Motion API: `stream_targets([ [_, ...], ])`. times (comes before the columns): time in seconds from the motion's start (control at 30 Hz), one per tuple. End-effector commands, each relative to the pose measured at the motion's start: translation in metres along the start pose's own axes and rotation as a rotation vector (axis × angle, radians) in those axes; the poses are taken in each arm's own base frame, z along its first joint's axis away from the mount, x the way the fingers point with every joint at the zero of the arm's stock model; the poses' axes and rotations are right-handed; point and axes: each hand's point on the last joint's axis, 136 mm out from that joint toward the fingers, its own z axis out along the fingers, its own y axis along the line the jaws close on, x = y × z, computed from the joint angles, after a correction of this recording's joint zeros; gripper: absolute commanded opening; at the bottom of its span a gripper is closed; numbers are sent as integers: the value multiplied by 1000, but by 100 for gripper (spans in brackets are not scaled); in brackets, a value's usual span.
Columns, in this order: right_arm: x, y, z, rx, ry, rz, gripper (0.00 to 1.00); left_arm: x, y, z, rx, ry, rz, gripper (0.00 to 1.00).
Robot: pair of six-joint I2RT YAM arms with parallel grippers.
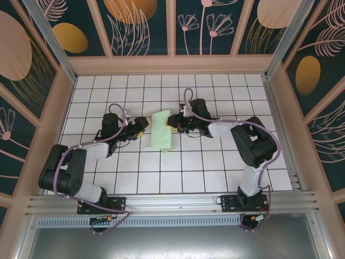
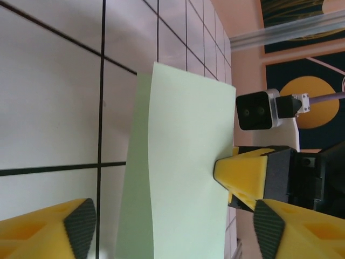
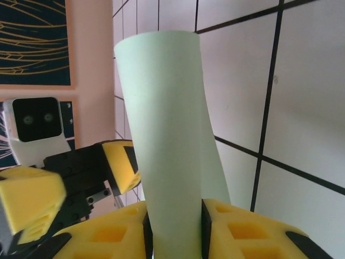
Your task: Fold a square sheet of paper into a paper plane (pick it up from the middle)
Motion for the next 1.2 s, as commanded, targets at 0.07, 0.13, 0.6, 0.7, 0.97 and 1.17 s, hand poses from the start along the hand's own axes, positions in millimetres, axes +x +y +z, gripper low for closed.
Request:
stream_targets([
  [0.07, -6, 1, -6, -87, -1, 27, 32, 14, -13, 13, 91, 85, 24, 66],
  [0.13, -5, 1, -7, -97, 0, 34, 32, 16, -12, 16, 99, 97, 20, 60],
  [0.6, -3, -5, -9, -117, 8, 67, 33, 20, -26, 27, 200, 127, 8, 30],
  [0.7, -3, -6, -10, -114, 6, 67, 34, 21, -28, 28, 205, 123, 12, 19],
  [0.97, -8, -27, -20, 92, -38, 39, 56, 19, -37, 32, 223, 97, 18, 1],
  [1.17, -19, -33, -51, 240, -162, -3, 77, 24, -47, 37, 235, 97, 26, 0],
])
